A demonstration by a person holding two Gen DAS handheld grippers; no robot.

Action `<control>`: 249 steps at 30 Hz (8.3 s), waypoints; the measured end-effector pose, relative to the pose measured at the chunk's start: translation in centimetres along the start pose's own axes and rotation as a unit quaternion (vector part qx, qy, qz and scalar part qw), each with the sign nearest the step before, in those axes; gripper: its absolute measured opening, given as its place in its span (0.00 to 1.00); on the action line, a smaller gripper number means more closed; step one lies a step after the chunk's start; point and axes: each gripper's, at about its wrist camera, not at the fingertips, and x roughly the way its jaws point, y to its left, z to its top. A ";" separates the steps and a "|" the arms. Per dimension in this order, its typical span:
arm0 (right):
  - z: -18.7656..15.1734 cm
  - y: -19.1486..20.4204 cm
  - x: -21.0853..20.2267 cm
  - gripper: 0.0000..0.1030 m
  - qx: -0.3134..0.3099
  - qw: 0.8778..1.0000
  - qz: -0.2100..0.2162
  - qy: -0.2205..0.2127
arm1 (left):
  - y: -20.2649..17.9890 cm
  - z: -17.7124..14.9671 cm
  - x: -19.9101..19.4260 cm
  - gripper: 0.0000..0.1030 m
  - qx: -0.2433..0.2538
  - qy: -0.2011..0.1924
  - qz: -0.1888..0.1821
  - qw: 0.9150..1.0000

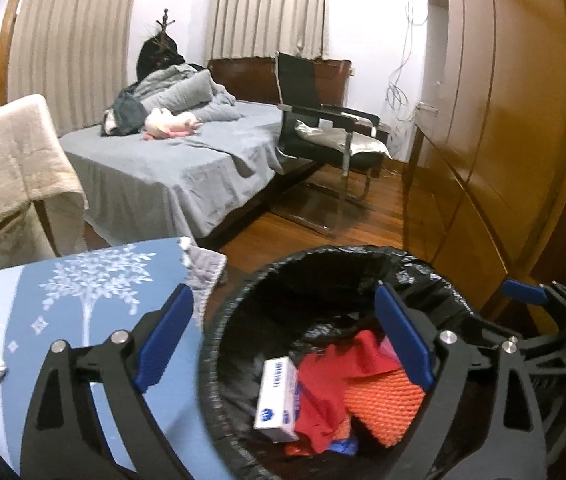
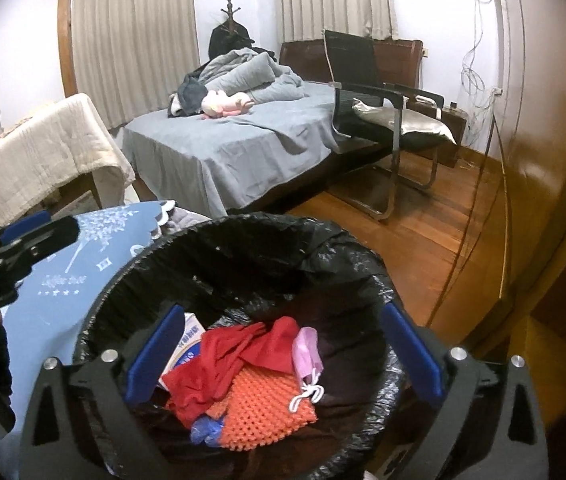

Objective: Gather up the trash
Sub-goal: 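Withdraw both tools from the bin and move the left tool toward the white tissue wad, then grasp the large white tissue wad with the left tool while the right tool grasps the smaller tissue wad, then carry both tissue wads over the bin and release them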

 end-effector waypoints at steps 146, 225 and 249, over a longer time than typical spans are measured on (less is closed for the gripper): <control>1.8 38.8 6.3 0.44 -0.160 0.948 0.273 0.025 | 29.9 -8.6 -15.0 0.31 -0.168 0.003 0.265 0.949; 1.1 0.7 -4.7 0.46 0.020 0.998 0.030 -0.048 | -4.0 -1.7 -1.6 0.31 0.036 0.001 -0.029 0.999; 1.2 -0.8 0.6 0.69 0.026 0.999 0.013 -0.019 | -2.9 -1.3 3.1 0.42 0.024 0.025 -0.038 0.999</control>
